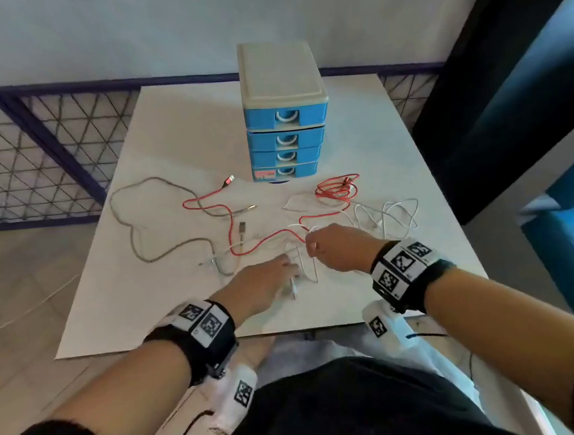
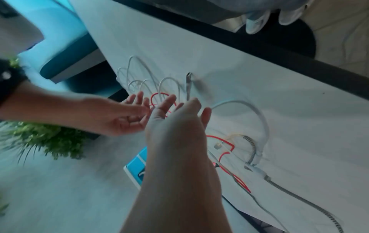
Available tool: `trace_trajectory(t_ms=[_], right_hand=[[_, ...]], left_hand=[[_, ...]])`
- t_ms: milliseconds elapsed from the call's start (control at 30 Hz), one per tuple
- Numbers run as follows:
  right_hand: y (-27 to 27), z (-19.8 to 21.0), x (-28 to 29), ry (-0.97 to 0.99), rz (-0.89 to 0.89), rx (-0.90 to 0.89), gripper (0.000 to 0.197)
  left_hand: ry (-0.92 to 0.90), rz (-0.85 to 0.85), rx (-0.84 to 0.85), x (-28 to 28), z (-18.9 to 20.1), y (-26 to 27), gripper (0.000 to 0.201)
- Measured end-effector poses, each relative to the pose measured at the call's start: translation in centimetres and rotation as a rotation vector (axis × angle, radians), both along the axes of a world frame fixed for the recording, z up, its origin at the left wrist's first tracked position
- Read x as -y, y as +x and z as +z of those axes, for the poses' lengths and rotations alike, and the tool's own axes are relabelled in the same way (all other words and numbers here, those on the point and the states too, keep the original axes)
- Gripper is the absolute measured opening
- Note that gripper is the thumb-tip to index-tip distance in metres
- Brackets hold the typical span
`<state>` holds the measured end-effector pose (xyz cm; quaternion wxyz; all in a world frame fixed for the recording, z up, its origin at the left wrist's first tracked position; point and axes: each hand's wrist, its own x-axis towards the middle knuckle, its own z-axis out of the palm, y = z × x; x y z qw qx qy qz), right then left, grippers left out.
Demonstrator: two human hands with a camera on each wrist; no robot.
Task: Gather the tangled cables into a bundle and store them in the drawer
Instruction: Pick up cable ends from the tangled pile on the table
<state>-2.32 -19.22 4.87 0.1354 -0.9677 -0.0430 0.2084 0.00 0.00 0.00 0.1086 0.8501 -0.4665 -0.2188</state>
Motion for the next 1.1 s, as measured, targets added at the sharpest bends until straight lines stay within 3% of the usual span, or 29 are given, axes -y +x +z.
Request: trace_trajectory(t_ms=[133,233,300,400,467,533,600,667,733,833,1000,1100], right_hand=[[-0.1,-0.8,0.2,0.01,-0.034,0.028,0.026],[0.2,-1.3,1.3,0.157,-0.118,0.042,0.027],[0.0,-1.1,1.9,0.273,-0.199,0.091,0.031],[0.6,-1.1,3.1,0.453,-0.337,0.214,0.038],[1.3,-0.7,3.4,0.689,-0.418,0.257,0.039],[1.8,0.0,3.2,0.909,-0.443,0.297,0.036],[2.1,1.2,2.8,0.998,-0.422,0.341,0.023],[2.7,2.0,2.5,1.05,-0.398,0.364,0.029],[3.5,2.7,2.5,1.003,-0.379,0.383,0.037],[4.4,2.5,2.8,0.679,-0.269,0.49,0.041],[4.3,-1.7,4.1,0.254,-0.099,0.509,0.028],[3.7,-3.5,4.7,0.137,-0.157,0.439,0.031]], left_hand=[[0.181,-0.063,0.249,1.6,0.0,-0.7,0.043],[0.129,-0.07,0.282,1.8,-0.9,-0.2,0.033],[0.001,-0.001,0.192,1.9,-1.1,0.6,0.028],[-0.334,0.231,-0.099,2.9,1.1,2.1,0.009],[-0.544,0.4,-0.253,3.7,3.4,3.4,0.005],[-0.69,0.47,-0.321,4.3,6.0,4.6,0.011],[-0.773,0.503,-0.361,5.0,8.2,5.5,0.011],[-0.788,0.557,-0.366,5.5,9.8,6.3,0.011],[-0.781,0.607,-0.436,5.6,10.7,7.2,0.01],[-0.842,0.633,-0.6,5.8,11.7,8.3,0.009],[-1.037,0.698,-0.788,5.9,13.2,10.2,0.015],[-1.099,0.672,-0.824,5.6,13.8,11.1,0.014]])
